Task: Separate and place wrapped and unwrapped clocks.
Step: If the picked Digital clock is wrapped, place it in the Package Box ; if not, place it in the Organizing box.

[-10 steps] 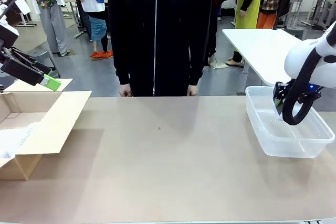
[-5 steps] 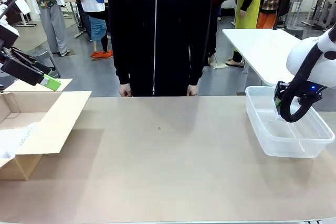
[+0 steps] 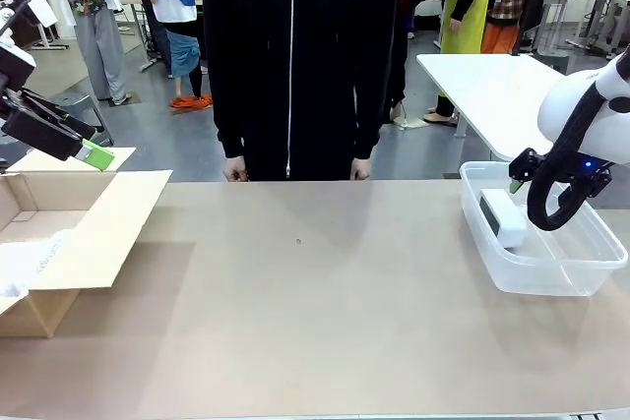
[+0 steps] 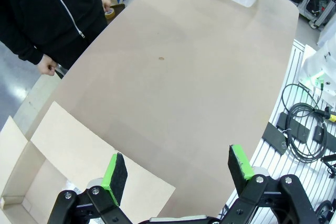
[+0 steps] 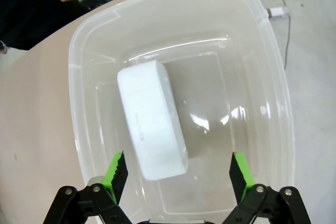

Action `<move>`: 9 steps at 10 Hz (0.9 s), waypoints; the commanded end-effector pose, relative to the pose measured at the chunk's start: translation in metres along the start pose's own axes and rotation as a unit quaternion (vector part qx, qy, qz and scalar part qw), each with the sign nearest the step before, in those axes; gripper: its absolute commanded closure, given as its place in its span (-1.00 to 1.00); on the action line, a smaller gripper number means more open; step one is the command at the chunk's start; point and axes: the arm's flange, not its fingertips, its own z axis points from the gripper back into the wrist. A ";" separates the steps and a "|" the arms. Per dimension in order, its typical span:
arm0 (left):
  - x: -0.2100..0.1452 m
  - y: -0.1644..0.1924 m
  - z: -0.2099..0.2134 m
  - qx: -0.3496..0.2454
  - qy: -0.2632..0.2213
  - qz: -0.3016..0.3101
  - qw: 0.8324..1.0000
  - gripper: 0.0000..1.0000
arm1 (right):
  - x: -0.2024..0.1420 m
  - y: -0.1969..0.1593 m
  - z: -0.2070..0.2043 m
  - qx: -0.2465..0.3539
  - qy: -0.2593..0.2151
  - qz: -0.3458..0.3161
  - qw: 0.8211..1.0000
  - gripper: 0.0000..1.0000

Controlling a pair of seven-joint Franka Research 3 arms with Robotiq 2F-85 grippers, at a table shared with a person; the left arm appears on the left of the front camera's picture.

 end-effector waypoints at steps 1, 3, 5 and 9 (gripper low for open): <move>0.000 -0.002 -0.001 0.008 0.001 0.005 1.000 -1.00 | 0.002 -0.003 0.008 -0.005 0.012 0.006 1.000 -1.00; 0.000 -0.002 -0.001 0.008 0.001 0.005 1.000 -1.00 | 0.006 -0.002 0.014 -0.008 0.014 0.010 1.000 -1.00; 0.000 -0.002 -0.001 0.008 0.001 0.005 1.000 -1.00 | 0.010 0.003 0.029 0.000 0.010 0.013 1.000 -1.00; 0.000 -0.002 -0.001 0.008 0.001 0.005 1.000 -1.00 | 0.019 0.037 0.121 -0.028 0.034 0.042 0.998 -1.00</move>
